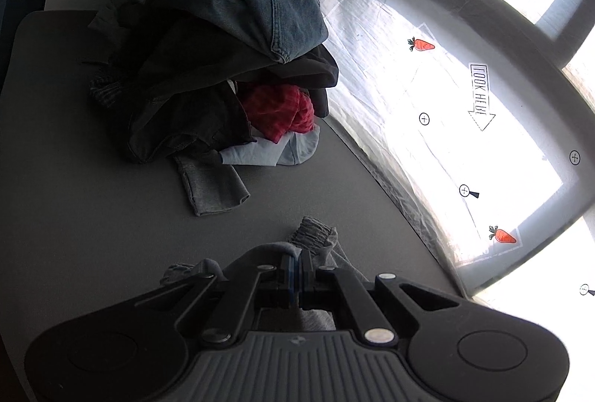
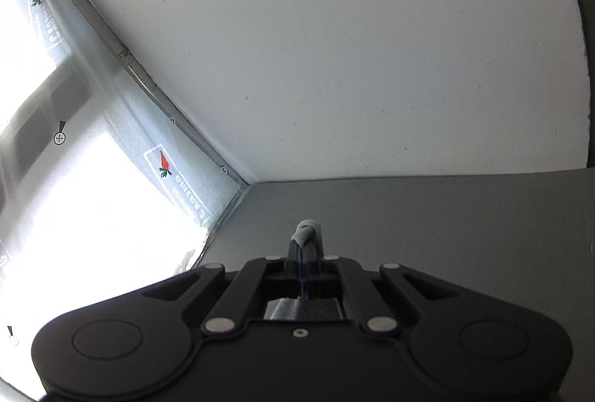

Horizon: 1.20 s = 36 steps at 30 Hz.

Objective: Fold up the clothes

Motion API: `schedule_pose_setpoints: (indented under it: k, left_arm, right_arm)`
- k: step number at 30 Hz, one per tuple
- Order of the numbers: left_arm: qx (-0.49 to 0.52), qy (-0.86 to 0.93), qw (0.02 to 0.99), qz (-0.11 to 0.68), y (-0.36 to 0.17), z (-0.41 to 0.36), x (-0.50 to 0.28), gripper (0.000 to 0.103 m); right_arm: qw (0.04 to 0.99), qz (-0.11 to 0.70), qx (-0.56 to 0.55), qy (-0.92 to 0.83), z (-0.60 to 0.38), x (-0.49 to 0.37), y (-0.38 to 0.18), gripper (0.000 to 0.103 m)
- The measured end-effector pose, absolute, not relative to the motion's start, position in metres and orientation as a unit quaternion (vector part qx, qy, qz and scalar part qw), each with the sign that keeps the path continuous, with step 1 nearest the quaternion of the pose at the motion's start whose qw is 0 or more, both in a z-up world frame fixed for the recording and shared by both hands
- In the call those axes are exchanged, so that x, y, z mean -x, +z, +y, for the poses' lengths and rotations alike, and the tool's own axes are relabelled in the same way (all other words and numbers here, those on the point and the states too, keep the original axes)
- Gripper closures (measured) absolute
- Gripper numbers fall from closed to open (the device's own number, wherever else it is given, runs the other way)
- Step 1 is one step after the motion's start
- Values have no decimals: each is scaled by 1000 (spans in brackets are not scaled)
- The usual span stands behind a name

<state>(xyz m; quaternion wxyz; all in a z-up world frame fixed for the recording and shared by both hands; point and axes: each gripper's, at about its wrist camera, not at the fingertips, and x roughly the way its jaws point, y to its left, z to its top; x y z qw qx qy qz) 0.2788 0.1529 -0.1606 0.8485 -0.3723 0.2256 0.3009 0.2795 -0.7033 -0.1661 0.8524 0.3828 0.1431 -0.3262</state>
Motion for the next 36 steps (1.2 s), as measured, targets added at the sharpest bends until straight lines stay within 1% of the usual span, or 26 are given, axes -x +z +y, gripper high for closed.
schedule_pose_setpoints:
  k: [8, 11, 14, 15, 16, 19, 20, 21, 22, 23, 24, 27, 31, 34, 36]
  left_arm:
    - [365, 322, 842, 232, -173, 168, -384, 102]
    - [353, 317, 848, 235, -179, 174, -435, 102]
    - [317, 315, 859, 249, -189, 176, -489, 101]
    - [308, 319, 856, 264, -196, 178, -511, 100]
    - [304, 322, 852, 278, -203, 180, -530, 94]
    - [301, 327, 845, 299, -221, 184, -562, 88]
    - [301, 323, 847, 297, -222, 184, -563, 85]
    - [301, 320, 849, 294, -221, 183, -563, 75]
    - [301, 317, 851, 291, -220, 181, -561, 65]
    - [299, 312, 855, 287, -218, 177, -556, 61]
    - [297, 306, 858, 287, -216, 172, -551, 58]
    - [296, 284, 858, 309, -215, 158, -532, 58]
    - [291, 236, 857, 353, -219, 126, -507, 57]
    - [261, 172, 864, 394, -217, 86, -494, 54]
    - [215, 119, 872, 423, -215, 50, -490, 51]
  right_arm:
    - [872, 187, -336, -305, -687, -434, -188, 102]
    - [884, 199, -313, -287, -676, -511, -205, 102]
    - [896, 235, -274, -258, -658, -596, -229, 102]
    - [898, 254, -262, -245, -651, -624, -240, 102]
    - [899, 271, -251, -235, -643, -647, -252, 102]
    - [901, 309, -206, -223, -618, -691, -277, 96]
    - [902, 313, -196, -223, -609, -694, -280, 88]
    - [904, 312, -192, -221, -602, -692, -281, 83]
    - [907, 308, -190, -217, -596, -687, -280, 72]
    - [908, 307, -187, -214, -592, -680, -281, 69]
    - [908, 309, -182, -215, -589, -672, -281, 69]
    - [904, 320, -166, -229, -586, -640, -282, 69]
    - [889, 326, -200, -252, -603, -583, -288, 69]
    - [877, 334, -226, -262, -614, -551, -298, 69]
    - [873, 335, -239, -262, -618, -534, -304, 68]
